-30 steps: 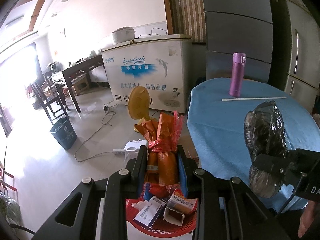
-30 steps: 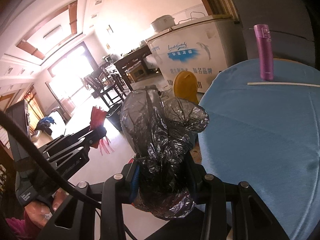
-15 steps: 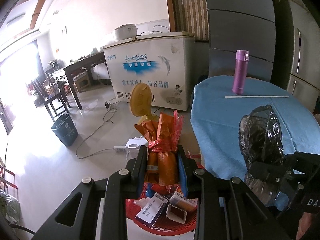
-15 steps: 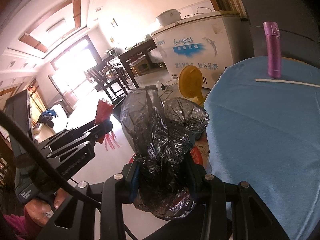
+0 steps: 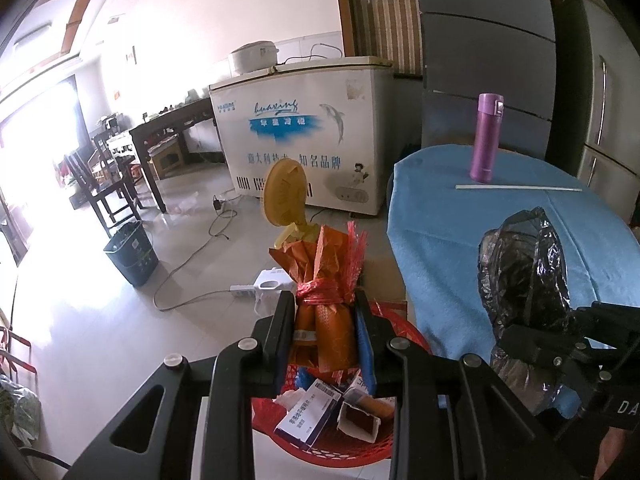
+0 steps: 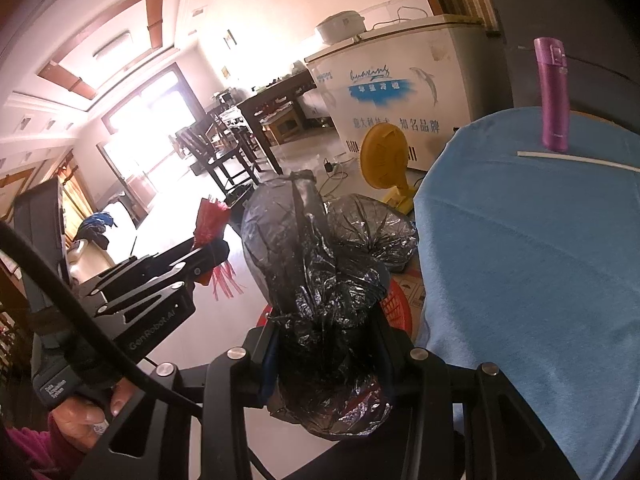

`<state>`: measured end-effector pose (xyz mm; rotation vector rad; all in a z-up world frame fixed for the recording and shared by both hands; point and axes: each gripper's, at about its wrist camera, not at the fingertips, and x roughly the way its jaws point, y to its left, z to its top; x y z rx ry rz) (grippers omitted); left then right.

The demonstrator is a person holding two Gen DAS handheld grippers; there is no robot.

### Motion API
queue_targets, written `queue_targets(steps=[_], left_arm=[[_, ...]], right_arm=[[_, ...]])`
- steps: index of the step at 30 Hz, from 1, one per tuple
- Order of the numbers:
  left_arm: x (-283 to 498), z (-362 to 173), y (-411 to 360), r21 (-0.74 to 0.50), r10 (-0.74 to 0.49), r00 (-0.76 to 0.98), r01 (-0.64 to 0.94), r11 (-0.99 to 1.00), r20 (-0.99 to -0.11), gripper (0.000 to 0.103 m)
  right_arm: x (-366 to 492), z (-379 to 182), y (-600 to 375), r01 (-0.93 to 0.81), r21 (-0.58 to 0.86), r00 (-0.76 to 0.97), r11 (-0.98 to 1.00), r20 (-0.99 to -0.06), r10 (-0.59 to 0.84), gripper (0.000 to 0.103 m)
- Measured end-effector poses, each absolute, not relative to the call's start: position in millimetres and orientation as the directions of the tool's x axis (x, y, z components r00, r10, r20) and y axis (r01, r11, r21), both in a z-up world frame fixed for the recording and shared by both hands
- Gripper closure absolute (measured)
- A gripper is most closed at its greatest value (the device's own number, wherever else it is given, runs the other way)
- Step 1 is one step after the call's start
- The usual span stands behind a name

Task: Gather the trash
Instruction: 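Carry the orange wrapper and black bag over the red basket with both tools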

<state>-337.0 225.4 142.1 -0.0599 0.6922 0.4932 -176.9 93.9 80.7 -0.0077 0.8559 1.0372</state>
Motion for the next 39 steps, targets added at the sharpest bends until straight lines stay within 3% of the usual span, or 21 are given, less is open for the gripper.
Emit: queue_targets(steps=[39], left_arm=[[-326.7,120.1,233.7,0.102,0.409,0.620,-0.468,0.878,-0.670,0.073]], right_arm=[[-156.9,56.3,121.3,-0.756,0.382,0.170,0.531,-0.669,0.724,0.060]])
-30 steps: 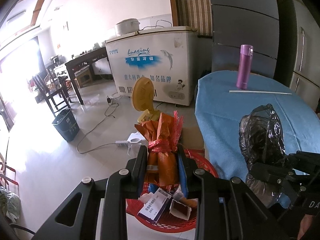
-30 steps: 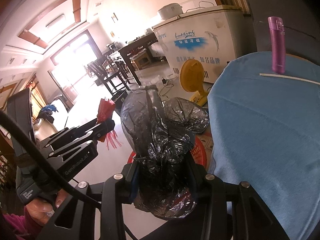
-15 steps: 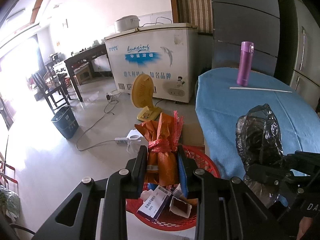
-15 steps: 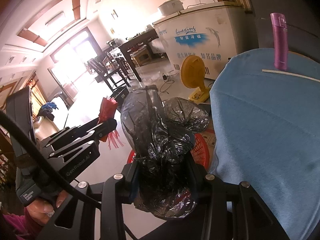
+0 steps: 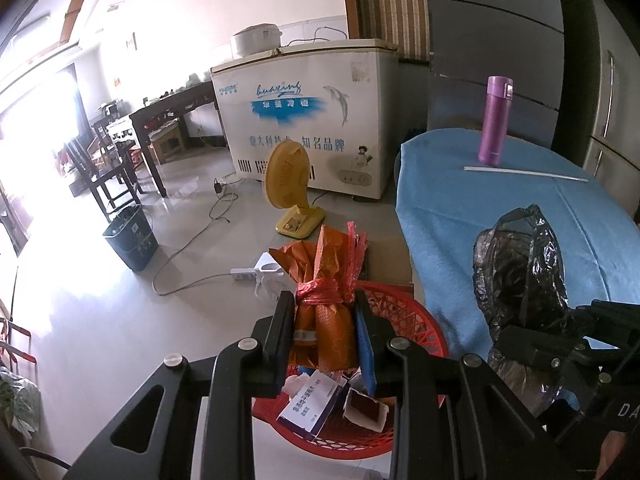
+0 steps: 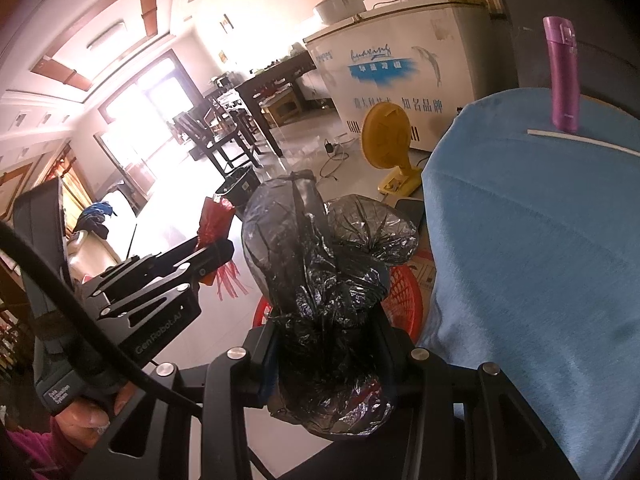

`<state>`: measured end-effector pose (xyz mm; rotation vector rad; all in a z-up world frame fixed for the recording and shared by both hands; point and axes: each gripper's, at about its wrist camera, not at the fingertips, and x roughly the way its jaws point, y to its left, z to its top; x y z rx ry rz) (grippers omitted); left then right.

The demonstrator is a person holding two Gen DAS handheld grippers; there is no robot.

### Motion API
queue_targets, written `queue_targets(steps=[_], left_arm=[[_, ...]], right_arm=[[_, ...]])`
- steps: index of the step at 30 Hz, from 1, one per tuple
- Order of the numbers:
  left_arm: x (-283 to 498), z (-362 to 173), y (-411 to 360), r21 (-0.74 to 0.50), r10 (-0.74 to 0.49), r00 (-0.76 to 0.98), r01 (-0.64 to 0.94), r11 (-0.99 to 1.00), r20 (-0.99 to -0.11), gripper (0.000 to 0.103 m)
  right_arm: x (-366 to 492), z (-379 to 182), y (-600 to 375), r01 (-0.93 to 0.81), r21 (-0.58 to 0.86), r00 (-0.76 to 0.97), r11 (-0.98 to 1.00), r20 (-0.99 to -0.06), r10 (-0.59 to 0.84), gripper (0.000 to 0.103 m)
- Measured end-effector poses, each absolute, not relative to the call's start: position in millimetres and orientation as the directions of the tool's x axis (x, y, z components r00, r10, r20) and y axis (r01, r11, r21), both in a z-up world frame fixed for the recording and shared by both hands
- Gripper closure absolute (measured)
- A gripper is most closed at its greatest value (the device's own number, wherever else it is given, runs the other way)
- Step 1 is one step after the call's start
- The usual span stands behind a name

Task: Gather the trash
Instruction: 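Carry the orange wrapper and black bag over the red basket with both tools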

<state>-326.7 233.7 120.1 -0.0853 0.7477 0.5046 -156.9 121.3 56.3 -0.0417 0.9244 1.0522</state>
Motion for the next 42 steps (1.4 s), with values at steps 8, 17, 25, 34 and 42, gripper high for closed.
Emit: queue_targets(steps=[8,17,25,34,42], left_arm=[[-318.5,112.3,235.8,0.104,0.406,0.604,-0.471,0.876,-0.686,0.073],[-311.5,96.2,240.0,0.105,0.400,0.577,-0.475,0.873,-0.712,0.073],[-300.7,76.1,245.7,0.103,0.385,0.541,-0.479,0.872,-0.747,0.073],[-282.7,48.7,256.4,0.105,0.361,0.480,-0.480,0.871,-0.799,0.073],[-267.4,22.7,265.7,0.107,0.329,0.408,-0.479,0.872,-0.852,0.073]], right_arm=[[-150.3,49.5,130.3,-0.753,0.389,0.149,0.530,-0.684,0.714,0.060],[-140.1,42.0,145.5,-0.754,0.385,0.134,0.532,-0.702,0.699,0.060],[-130.8,31.0,159.6,-0.747,0.399,0.106,0.533,-0.719,0.687,0.060],[-107.3,4.5,170.9,-0.716,0.437,0.060,0.544,-0.738,0.672,0.060],[-89.4,-13.2,179.5,-0.691,0.466,0.027,0.552,-0.747,0.664,0.060]])
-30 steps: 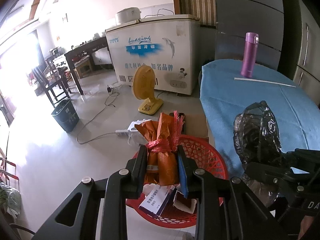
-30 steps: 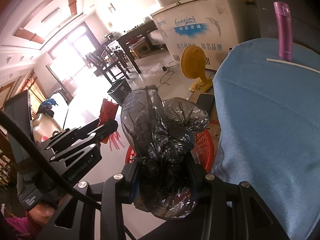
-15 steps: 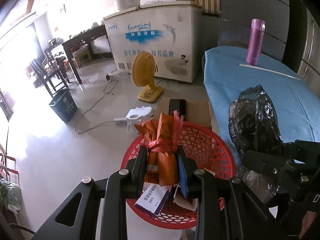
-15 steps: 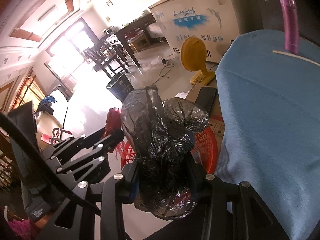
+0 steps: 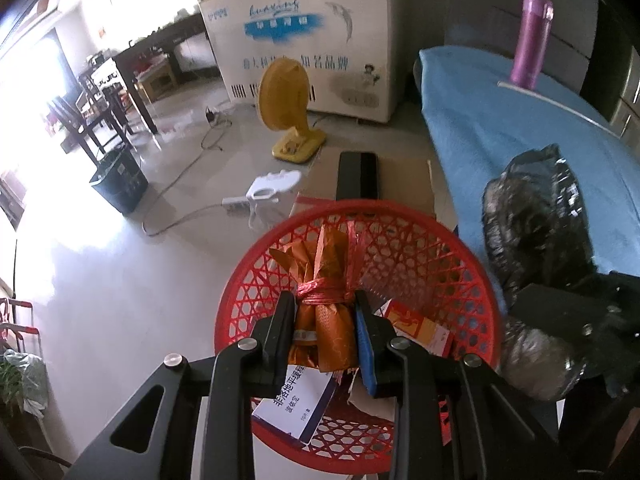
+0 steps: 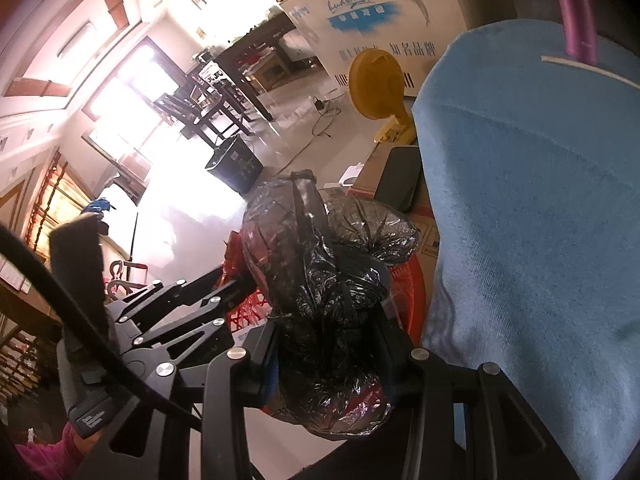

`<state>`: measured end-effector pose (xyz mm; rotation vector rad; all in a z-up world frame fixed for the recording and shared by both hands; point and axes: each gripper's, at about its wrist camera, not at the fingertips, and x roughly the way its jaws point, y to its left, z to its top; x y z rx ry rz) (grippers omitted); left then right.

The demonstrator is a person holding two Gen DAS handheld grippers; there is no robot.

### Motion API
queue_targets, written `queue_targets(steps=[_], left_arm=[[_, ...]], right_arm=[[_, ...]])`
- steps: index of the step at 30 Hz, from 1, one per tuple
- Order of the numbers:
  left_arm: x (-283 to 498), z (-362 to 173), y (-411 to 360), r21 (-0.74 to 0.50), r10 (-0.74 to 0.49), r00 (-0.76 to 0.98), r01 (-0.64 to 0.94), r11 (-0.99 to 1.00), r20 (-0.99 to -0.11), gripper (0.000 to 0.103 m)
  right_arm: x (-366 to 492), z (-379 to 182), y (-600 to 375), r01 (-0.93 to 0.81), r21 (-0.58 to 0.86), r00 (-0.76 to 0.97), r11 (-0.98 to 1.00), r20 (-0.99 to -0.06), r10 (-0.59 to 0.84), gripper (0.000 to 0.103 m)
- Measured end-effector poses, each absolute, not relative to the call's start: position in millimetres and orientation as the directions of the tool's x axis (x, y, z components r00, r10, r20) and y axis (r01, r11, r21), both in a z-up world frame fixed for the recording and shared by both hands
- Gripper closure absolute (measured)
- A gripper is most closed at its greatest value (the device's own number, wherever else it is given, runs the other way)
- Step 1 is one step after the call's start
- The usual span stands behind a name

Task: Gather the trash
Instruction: 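Carry the orange wrapper and black bag over the red basket with both tools, then open both tools to drop the wrapper and black bag into the basket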

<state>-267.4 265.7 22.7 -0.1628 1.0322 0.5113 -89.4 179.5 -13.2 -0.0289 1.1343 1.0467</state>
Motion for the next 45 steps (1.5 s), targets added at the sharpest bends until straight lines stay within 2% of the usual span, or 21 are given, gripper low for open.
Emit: queue_targets(steps=[18,30,33,45], left_arm=[[-277.0,-33.9,294.5,0.119,0.281,0.236,-0.531,0.839,-0.930,0.072],[-270.6,-37.0,297.6,0.115,0.275,0.233,-0.532,0.839,-0.933,0.072],[-270.6,-38.0,297.4,0.111,0.268,0.229,-0.530,0.840,-0.936,0.071],[-268.5,-36.8,292.5,0.111,0.265,0.237,-0.515,0.850,-0.935,0.069]], right_arm=[[-70.8,-56.9,232.7,-0.706,0.488,-0.103,0.513,-0.787,0.608,0.059],[-50.6,-79.1,268.0,-0.703,0.485,-0.120,0.519,-0.801,0.586,0.058],[-48.1,-84.1,269.4,-0.695,0.485,-0.123,0.531,-0.808,0.577,0.051],[-44.3,-79.3,254.2,-0.666,0.515,-0.109,0.540,-0.783,0.612,0.050]])
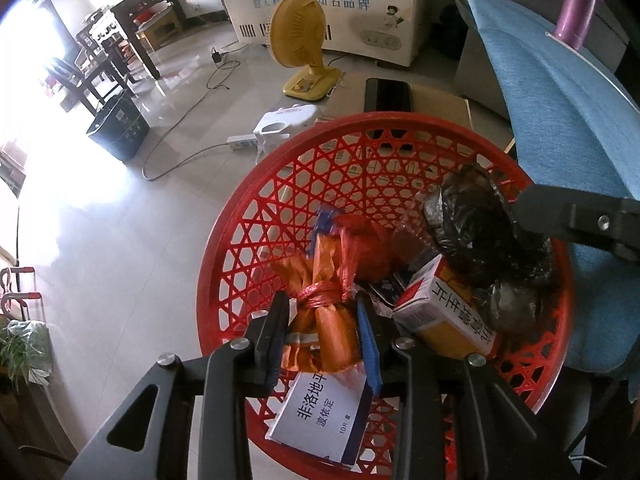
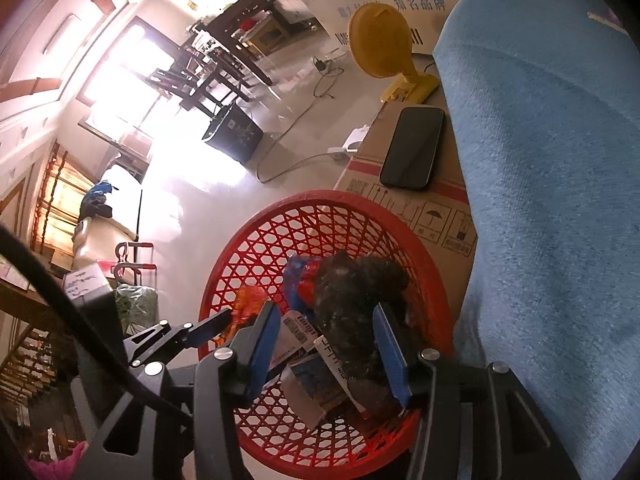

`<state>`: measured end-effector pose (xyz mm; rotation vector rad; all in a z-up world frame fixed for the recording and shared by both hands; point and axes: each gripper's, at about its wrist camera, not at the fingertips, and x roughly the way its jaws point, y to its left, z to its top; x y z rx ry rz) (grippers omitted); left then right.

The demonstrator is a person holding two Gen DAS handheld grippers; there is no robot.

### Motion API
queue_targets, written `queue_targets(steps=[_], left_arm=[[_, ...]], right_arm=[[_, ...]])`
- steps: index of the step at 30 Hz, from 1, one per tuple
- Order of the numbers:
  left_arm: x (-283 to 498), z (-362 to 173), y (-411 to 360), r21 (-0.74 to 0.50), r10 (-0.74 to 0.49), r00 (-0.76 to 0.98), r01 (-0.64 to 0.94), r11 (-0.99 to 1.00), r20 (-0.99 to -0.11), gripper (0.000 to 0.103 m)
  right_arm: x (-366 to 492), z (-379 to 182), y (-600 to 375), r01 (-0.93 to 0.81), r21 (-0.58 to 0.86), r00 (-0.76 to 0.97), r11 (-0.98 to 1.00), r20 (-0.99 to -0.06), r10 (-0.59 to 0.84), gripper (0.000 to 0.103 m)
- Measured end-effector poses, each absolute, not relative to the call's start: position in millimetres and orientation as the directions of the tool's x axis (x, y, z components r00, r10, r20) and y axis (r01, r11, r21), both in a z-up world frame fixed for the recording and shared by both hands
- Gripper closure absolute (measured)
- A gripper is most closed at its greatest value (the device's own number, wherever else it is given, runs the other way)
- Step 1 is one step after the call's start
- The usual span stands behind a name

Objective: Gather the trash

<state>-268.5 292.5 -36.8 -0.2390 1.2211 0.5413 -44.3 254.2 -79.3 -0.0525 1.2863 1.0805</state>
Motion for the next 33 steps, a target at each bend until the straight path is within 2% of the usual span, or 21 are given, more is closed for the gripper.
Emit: queue_targets(steps=[15,23,33], left_arm=[[-264.7,-29.8,278.2,0.100,0.255,0.271,-0.478,0.873,-0.928,0.060],[-264.1,-26.4,280.6,0.117,0.278,0.265,-0.495,0.861,-0.923,0.041],[-260.5,-21.2,275.6,0.107,0.276,0.272,-0.506,0.856,-0.922,0.039]], right_arm=[[-45.5,-56.3,227.2,-0.658,0.517,-0.049,0.548,-0.755,0.654,0.051],[-40.4,-46.8,214.8,-0.645,0.529,-0.033,0.552,-0.741,0.671,0.051],[-43.8,-34.8,201.7,-0.666,0.512,-0.013,0.543,-0.735,0.678,0.051]])
